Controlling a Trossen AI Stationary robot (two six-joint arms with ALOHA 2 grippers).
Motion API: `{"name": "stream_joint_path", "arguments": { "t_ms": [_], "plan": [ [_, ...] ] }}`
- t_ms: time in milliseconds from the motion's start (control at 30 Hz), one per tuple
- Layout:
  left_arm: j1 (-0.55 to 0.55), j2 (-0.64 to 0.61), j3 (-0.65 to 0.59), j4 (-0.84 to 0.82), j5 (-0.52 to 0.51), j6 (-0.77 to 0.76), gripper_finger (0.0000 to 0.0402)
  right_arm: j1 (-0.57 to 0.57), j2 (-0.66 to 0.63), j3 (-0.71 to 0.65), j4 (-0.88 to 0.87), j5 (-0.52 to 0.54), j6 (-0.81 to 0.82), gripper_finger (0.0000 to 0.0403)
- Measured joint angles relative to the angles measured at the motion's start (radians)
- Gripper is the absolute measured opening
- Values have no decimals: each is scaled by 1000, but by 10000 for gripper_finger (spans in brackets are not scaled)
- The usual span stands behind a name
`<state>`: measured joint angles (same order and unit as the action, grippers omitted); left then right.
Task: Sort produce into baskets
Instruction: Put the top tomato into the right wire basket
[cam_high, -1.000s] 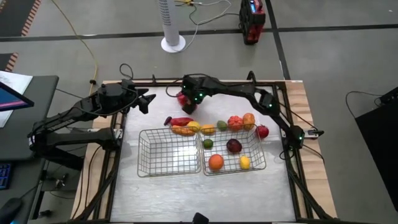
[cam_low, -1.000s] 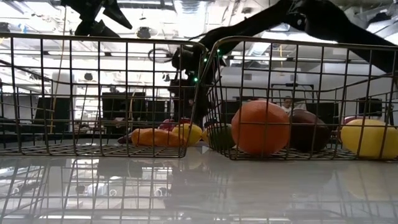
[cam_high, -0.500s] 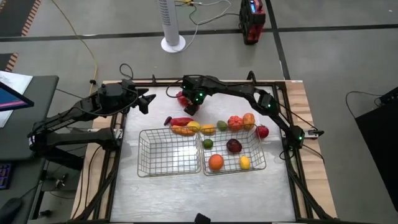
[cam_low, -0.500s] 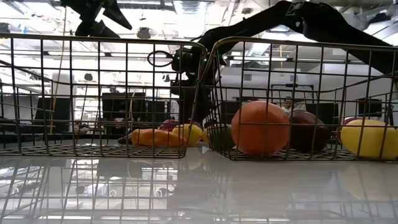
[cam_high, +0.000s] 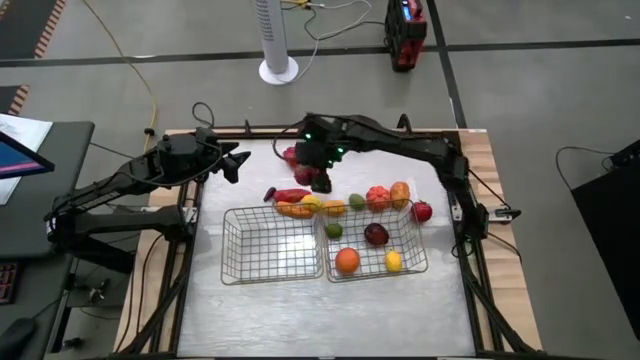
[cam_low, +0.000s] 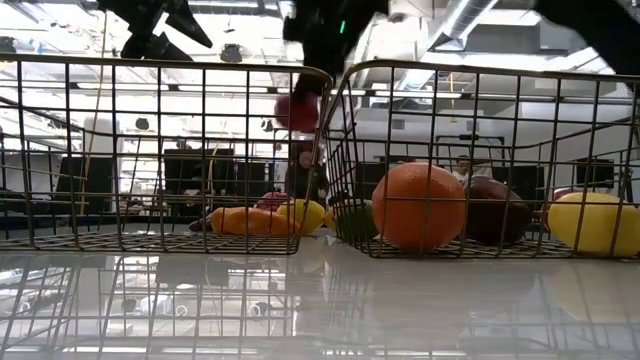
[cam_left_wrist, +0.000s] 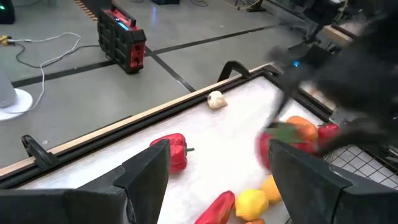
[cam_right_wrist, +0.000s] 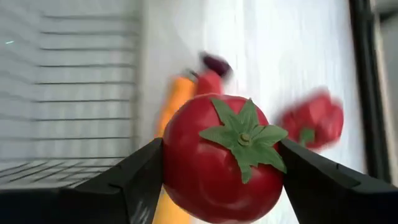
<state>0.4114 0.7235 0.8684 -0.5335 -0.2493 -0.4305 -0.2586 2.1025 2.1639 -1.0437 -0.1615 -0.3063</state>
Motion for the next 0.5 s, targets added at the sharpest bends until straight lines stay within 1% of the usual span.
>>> {"name": "stream_joint_path", "arguments": {
  "t_ms": [100, 200, 333, 500],
  "plan": [
    [0, 0, 0, 0, 0, 0, 256, 48, -63, 1, -25, -2, -52, 311],
    [0, 0, 0, 1, 0, 0, 256, 91, -99, 1, -75, -2, -57, 311],
    [0, 0, 0, 1, 0, 0, 256, 148, -122, 1, -174, -4, 0, 312],
    [0, 0, 0, 1, -1, 3, 256, 212, -125, -2, -256, -90, 121, 312]
  ]
}}
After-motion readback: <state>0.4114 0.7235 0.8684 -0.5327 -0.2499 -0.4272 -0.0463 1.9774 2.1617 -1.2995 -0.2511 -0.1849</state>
